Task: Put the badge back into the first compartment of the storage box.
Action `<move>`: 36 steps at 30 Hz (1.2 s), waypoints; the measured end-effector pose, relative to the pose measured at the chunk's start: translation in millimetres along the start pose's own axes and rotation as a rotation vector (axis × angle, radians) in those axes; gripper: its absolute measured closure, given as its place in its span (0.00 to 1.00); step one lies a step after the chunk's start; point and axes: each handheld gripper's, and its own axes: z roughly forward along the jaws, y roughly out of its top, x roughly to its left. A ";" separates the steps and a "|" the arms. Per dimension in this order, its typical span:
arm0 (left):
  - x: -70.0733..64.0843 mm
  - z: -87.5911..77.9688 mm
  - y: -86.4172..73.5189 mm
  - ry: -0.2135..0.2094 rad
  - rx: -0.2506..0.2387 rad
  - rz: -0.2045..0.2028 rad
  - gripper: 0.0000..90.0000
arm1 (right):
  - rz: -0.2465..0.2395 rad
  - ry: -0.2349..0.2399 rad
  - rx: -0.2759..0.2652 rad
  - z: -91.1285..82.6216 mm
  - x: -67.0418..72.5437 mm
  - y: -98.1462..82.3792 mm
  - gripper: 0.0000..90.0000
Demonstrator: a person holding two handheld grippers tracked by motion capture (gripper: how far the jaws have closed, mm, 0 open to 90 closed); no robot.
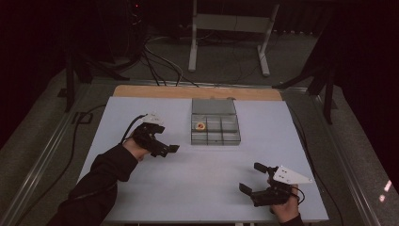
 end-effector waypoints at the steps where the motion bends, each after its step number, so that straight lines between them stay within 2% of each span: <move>1: -0.5 -1.9 -3.9 0.005 0.001 0.004 0.00 | -0.002 0.001 -0.002 0.0 0.1 0.2 0.00; 16: -10.8 -27.8 -58.9 0.038 -0.017 -0.024 0.00 | 0.000 -0.002 0.003 0.8 0.5 -0.2 0.00; 23: -17.1 -29.4 -85.1 0.056 -0.007 -0.030 0.00 | -0.001 -0.002 0.010 1.5 1.0 -0.5 0.00; 29: -20.6 -29.4 -107.3 0.059 -0.012 -0.058 0.00 | -0.004 -0.001 0.015 1.7 0.9 -1.0 0.00; 36: -22.8 -36.8 -132.8 0.085 -0.013 -0.091 0.00 | -0.003 -0.001 0.017 2.2 0.5 -1.3 0.00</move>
